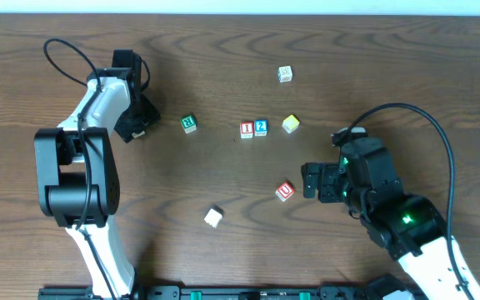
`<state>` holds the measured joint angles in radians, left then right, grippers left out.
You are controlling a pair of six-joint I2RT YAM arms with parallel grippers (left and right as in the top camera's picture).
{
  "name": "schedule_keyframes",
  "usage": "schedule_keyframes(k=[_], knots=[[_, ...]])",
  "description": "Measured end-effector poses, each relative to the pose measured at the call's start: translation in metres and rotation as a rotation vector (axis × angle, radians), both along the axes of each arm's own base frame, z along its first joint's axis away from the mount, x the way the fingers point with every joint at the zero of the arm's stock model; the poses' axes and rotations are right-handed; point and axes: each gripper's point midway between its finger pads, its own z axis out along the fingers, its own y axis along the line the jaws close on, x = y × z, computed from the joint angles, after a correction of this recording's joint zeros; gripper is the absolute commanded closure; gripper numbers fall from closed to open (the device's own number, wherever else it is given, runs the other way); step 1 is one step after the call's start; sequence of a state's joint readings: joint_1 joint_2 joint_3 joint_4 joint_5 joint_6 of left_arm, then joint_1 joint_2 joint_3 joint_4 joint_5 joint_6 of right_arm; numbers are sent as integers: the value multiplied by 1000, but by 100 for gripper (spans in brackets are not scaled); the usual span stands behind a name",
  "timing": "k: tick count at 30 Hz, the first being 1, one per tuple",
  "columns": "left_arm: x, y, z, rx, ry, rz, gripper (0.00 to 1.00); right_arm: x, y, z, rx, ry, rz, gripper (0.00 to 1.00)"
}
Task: Spell out Ai2
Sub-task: 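Reach the left gripper to the red A block and grasp it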
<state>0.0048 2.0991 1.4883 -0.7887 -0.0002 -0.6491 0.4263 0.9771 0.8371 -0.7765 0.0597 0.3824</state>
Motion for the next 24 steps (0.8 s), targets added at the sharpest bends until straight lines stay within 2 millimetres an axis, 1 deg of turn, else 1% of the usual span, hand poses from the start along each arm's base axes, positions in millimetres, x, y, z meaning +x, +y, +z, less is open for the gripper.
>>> schedule_keyframes(k=[3,15,19,24], knots=[[1,0,0,0,-4,0,45,0,0,0,0,1,0,1],[1,3,0,17,-5,0,55,0,0,0,0,1,0,1],[1,6,1,34,-5,2,60,0,0,0,0,1,0,1],[2,6,1,37,-7,3,68,0,0,0,0,1,0,1]])
